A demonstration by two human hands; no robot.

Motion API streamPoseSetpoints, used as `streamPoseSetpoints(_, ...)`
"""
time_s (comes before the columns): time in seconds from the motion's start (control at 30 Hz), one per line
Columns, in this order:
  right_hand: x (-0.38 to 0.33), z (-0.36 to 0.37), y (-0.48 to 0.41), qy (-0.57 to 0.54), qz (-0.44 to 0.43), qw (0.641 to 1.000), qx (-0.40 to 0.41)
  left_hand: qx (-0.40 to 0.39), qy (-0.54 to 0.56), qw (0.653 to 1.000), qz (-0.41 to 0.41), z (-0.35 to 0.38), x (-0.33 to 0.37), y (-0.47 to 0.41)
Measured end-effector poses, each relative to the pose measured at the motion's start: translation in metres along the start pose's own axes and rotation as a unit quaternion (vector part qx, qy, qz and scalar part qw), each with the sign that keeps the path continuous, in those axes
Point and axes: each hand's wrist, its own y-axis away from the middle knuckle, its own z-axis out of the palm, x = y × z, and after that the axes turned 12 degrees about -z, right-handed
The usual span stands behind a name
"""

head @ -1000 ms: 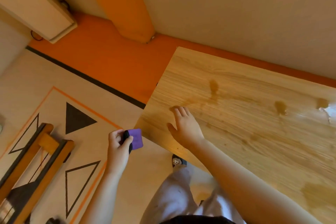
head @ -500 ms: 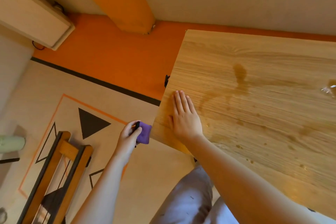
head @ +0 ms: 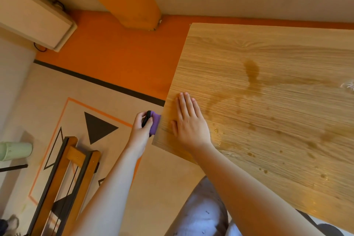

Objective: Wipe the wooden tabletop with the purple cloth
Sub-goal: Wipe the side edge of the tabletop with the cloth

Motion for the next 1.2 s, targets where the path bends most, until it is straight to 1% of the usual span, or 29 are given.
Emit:
streamPoseSetpoints(0.07,0.0,-0.001,0.0,-0.005,-0.002,1.0,-0.003,-0.002,0.003,1.0,-0.02,-0.012,-0.022,0.014)
streamPoseSetpoints(0.13,0.0,-0.002,0.0,-0.005,0.001,1.0,-0.005,-0.003,0.001,1.0,-0.024,-0.021,-0.035,0.024)
streamPoseSetpoints(0.23,0.0,-0.003,-0.001,-0.003,-0.001,1.0,-0.006,-0.007,-0.017,1.0,-0.022,-0.024,-0.035,0.021)
streamPoseSetpoints(0.33,0.0,-0.002,-0.001,-0.002,0.001,1.0,0.001,-0.027,-0.021,0.999,-0.019,-0.017,-0.016,0.006)
streamPoseSetpoints(0.5,-0.001,0.0,-0.002,-0.008,0.001,1.0,0.015,-0.056,0.033,0.998,0.006,0.019,0.037,-0.033)
streamPoseSetpoints(0.57,0.0,0.002,-0.003,-0.011,0.002,1.0,0.018,-0.059,0.043,0.997,0.015,0.026,0.048,-0.04)
streamPoseSetpoints(0.63,-0.001,0.003,-0.002,-0.014,0.001,1.0,0.017,-0.063,0.041,0.997,0.007,0.023,0.043,-0.034)
streamPoseSetpoints(0.73,-0.001,0.001,-0.001,-0.019,0.002,1.0,0.017,-0.063,0.034,0.997,-0.028,0.007,0.018,-0.013)
streamPoseSetpoints(0.87,0.0,0.0,0.0,-0.017,-0.001,1.0,0.011,-0.046,0.035,0.997,-0.048,-0.01,-0.01,0.009)
streamPoseSetpoints(0.93,0.0,-0.001,-0.001,-0.011,0.0,1.0,0.01,-0.037,0.029,0.998,-0.043,-0.012,-0.012,0.009)
streamPoseSetpoints(1.03,0.001,-0.002,-0.002,-0.005,0.0,1.0,0.007,-0.047,0.013,0.999,-0.022,-0.002,0.007,-0.005)
streamPoseSetpoints(1.2,0.0,-0.002,-0.002,-0.019,0.003,1.0,0.006,-0.036,-0.055,0.994,0.086,0.036,0.078,-0.063)
